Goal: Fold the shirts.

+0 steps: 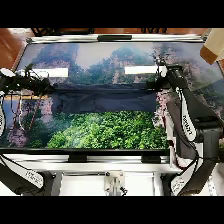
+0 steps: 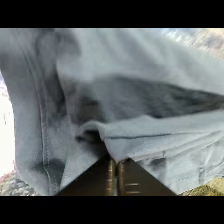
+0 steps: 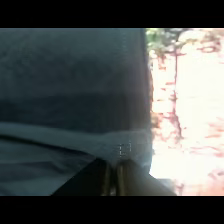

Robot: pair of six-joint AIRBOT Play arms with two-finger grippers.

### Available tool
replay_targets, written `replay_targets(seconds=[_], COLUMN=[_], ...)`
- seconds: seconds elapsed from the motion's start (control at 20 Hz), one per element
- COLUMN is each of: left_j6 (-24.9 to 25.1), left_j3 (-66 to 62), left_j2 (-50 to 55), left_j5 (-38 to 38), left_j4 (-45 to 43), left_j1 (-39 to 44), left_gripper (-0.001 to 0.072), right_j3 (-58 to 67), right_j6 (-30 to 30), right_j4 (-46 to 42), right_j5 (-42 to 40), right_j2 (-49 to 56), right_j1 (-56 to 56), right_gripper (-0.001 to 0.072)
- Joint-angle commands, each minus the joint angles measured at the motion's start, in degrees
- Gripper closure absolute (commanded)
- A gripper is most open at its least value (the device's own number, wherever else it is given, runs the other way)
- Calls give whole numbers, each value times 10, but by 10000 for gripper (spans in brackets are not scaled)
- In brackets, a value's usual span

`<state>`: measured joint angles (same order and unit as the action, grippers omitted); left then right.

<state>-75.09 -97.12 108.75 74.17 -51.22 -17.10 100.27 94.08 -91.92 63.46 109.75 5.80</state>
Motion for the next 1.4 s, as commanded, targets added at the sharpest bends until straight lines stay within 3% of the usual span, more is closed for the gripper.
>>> replay_targets(seconds=[0.0, 0.05, 0.1, 0.15, 0.45, 1.1, 1.15, 1.25, 1.35], left_j6=[-7, -6, -5, -5, -5, 11, 11, 11, 11], left_j3=[-10, -19, -30, -45, -84, -84, -84, -84, -84], left_j2=[25, 24, 24, 24, 11, -10, -13, -18, -22], left_j5=[29, 40, 49, 62, 91, 90, 90, 90, 90], left_j4=[3, 3, 3, 3, 3, 12, 19, 33, 40], left_j1=[3, 2, 0, -1, 6, 51, 51, 51, 51], left_gripper=[135, 95, 103, 103, 104, 106, 106, 106, 107], right_j3=[4, 5, 5, 5, 5, 5, 5, 5, 5], right_j6=[-15, -31, -38, -40, -47, -45, -46, -51, -50], right_j4=[16, 12, 4, 10, 263, 271, 271, 267, 271], right_j5=[3, 11, 14, 14, 21, 54, 57, 58, 65], right_j2=[7, 0, -12, -23, -5, 54, 55, 55, 49], right_j1=[0, 0, -3, -9, -115, -76, -71, -62, -58], right_gripper=[196, 196, 189, 39, 40, 45, 92, 386, 619])
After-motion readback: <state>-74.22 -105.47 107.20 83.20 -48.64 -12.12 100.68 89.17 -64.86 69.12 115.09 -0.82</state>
